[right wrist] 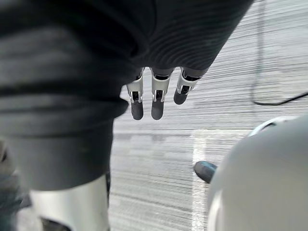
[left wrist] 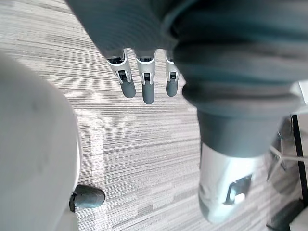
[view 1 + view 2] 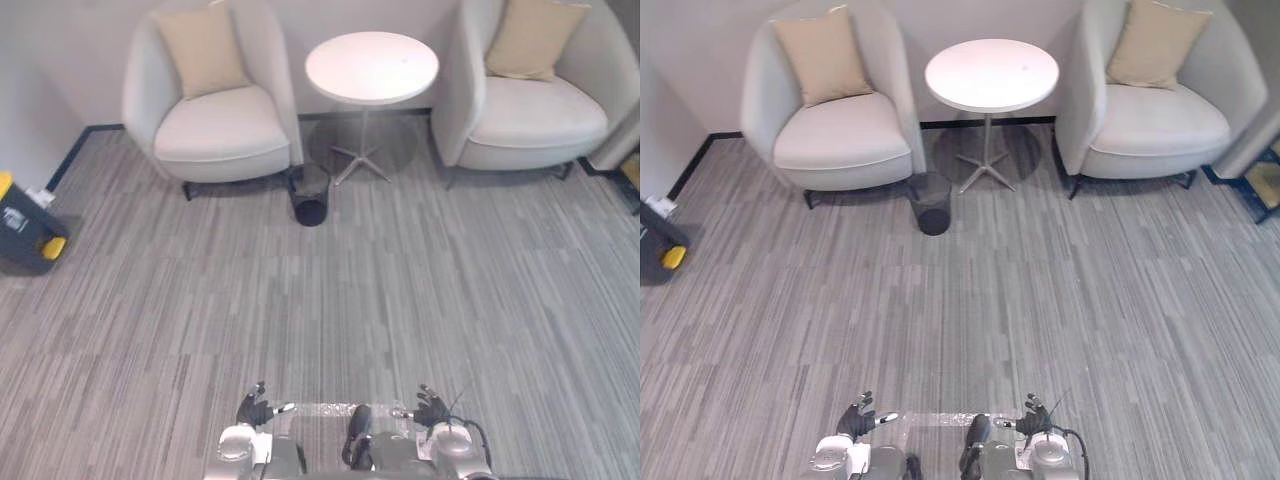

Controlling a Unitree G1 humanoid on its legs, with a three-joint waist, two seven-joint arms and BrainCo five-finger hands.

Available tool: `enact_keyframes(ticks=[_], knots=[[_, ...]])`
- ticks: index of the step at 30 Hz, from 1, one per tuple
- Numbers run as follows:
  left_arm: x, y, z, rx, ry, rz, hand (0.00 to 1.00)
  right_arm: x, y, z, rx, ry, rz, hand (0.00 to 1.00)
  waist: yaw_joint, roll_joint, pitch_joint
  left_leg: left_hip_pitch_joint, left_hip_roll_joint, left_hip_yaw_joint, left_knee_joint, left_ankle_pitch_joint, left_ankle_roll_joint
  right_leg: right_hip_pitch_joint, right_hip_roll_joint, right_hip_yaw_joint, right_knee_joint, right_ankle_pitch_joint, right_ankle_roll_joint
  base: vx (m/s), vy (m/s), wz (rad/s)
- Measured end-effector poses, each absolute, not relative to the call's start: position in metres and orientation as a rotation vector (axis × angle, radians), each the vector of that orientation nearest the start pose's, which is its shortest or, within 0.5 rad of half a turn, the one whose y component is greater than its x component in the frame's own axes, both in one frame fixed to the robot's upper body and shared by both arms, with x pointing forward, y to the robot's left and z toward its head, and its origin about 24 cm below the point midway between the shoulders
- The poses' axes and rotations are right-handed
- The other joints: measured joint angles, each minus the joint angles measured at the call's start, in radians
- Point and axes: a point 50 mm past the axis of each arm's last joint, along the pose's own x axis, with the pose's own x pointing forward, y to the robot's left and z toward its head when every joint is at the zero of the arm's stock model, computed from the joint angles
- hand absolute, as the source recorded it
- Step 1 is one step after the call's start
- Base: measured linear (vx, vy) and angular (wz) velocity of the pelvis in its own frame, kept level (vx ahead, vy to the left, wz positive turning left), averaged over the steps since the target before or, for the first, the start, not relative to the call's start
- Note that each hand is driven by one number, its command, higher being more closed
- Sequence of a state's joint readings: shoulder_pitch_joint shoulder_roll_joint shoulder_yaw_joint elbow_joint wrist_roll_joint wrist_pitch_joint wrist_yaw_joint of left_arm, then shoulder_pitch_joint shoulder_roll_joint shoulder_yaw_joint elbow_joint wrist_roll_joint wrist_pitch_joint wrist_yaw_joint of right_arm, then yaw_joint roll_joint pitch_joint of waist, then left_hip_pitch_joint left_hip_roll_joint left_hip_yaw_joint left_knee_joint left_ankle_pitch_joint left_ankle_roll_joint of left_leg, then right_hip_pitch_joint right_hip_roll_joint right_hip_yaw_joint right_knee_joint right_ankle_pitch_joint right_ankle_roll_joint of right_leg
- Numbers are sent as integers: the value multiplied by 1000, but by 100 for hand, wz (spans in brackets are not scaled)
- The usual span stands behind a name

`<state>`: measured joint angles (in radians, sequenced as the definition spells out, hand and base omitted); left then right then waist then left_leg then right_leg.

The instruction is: Organize the slippers on the shoe rack

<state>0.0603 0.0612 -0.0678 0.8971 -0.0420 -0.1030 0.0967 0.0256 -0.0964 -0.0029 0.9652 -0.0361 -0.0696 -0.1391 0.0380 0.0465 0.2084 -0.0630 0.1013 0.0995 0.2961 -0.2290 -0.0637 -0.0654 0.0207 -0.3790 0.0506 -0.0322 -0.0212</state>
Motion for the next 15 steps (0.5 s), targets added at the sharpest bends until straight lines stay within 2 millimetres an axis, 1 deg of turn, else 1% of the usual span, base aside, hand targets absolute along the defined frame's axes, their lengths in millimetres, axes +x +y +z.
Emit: enact_keyframes(ticks=[1,2,3,4,5,6,7,9,11,15], knots=[[141,170,-140,88,859,90,0,139,-194,-142,-177,910,-170,0,-1,-8,-2,6,-4,6,-5,10,2,5,0,3,-7,8,1,82,91,-45],[142,170,-141,92,864,90,0,138,-193,-143,-154,910,-186,0,-12,-21,-1,22,-11,5,-23,10,3,16,-5,4,-15,17,10,77,73,-13],[143,170,-141,95,865,89,0,136,-192,-144,-142,913,-196,0,-13,-29,-3,36,-17,4,-41,12,5,25,-8,5,-21,22,8,120,63,11],[143,170,-141,100,867,84,0,132,-191,-145,-139,922,-196,0,-16,-41,-12,57,-28,4,-73,25,17,33,-14,6,-27,27,1,155,71,13],[142,169,-142,99,872,82,0,130,-192,-146,-139,928,-197,0,-16,-46,-22,76,-35,3,-97,33,22,36,-19,5,-30,28,-1,191,90,11],[142,169,-142,99,875,81,0,129,-191,-146,-138,931,-196,0,-16,-48,-27,85,-41,3,-111,40,25,41,-22,6,-34,34,-10,184,90,6],[141,168,-143,98,880,81,0,127,-191,-147,-134,937,-197,0,-16,-46,-31,99,-47,4,-124,43,27,54,-23,6,-47,45,-19,145,78,3],[139,169,-144,99,891,81,0,125,-193,-148,-124,945,-214,0,-16,-39,-37,113,-52,2,-137,43,27,69,-24,4,-65,53,-21,167,99,4],[137,169,-145,99,901,83,0,122,-195,-150,-112,962,-230,0,-16,-34,-39,131,-61,-2,-148,43,27,99,-25,-1,-97,59,-12,168,97,4],[135,170,-146,100,911,90,0,121,-195,-150,-108,970,-235,0,-14,-34,-43,151,-75,-27,-152,43,28,140,-31,-21,-131,62,-7,124,60,14]])
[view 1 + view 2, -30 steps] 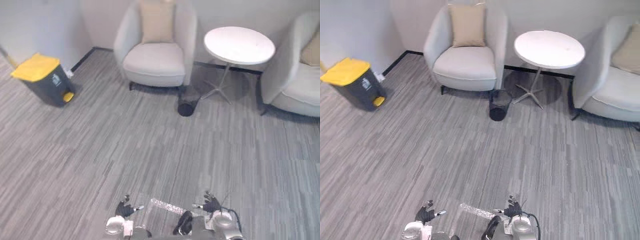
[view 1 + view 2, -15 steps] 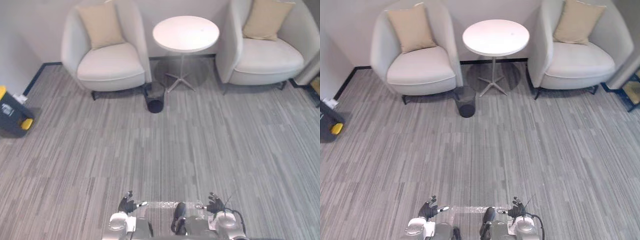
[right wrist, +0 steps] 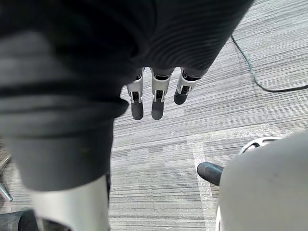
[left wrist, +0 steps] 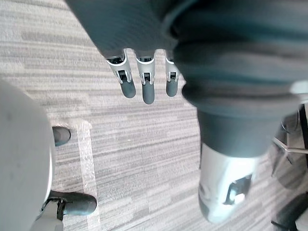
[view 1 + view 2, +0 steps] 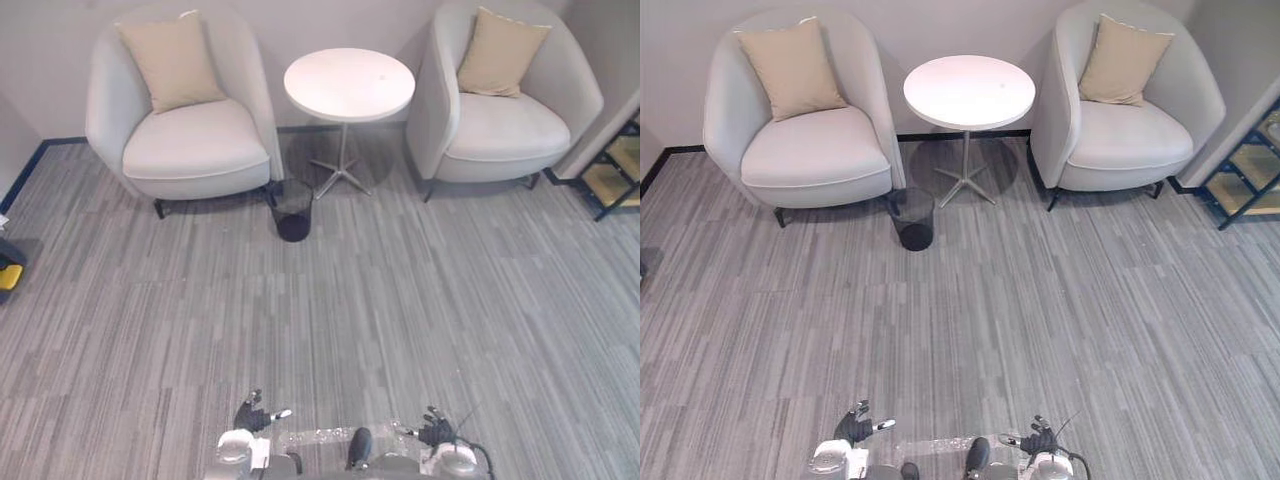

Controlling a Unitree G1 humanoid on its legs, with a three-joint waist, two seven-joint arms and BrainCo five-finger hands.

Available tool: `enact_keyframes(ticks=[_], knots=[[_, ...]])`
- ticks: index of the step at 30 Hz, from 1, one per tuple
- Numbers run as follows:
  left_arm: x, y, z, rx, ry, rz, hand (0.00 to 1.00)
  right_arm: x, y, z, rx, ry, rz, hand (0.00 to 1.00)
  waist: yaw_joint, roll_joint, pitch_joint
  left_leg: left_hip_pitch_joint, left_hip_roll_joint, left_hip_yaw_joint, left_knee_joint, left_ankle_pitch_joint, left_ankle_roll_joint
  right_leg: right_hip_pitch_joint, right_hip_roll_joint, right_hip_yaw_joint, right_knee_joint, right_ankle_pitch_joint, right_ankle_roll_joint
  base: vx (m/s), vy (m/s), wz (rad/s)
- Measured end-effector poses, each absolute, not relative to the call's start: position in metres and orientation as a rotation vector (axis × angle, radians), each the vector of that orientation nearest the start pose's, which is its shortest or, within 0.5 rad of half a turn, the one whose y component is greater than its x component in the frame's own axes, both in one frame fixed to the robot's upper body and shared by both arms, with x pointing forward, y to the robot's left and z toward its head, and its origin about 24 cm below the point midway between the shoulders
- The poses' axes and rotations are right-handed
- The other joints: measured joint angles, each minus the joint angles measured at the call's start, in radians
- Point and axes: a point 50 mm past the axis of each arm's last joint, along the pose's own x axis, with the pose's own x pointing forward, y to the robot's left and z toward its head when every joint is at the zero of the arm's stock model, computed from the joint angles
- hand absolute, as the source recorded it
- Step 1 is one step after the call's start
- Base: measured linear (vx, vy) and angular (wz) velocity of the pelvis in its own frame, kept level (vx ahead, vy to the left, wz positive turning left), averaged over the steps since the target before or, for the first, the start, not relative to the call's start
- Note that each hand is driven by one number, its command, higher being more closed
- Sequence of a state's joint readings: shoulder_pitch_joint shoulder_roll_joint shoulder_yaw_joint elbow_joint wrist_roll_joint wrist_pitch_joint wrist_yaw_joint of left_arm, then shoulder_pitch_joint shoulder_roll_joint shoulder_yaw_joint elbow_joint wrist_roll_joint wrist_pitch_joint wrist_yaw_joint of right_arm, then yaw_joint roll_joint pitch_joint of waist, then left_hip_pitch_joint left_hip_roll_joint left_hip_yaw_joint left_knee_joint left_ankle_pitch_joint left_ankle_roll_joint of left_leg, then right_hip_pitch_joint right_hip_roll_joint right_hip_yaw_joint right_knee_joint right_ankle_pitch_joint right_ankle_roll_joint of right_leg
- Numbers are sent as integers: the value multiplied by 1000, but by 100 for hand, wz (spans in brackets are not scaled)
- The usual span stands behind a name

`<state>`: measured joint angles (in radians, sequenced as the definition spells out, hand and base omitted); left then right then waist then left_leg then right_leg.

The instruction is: Organize the slippers on the shoe rack

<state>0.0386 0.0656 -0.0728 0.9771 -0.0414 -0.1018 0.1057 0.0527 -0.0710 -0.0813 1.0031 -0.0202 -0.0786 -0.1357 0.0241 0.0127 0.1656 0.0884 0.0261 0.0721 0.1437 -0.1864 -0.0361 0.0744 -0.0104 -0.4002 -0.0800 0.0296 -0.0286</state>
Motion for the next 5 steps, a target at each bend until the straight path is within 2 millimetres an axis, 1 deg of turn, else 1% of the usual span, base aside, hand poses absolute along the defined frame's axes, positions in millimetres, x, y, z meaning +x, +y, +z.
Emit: enact_keyframes(ticks=[5], knots=[[132,174,-148,96,924,114,0,120,-195,-152,-105,981,-238,0,6,-1,-2,19,-12,-19,0,0,0,31,-9,-14,-8,-4,6,50,45,10]])
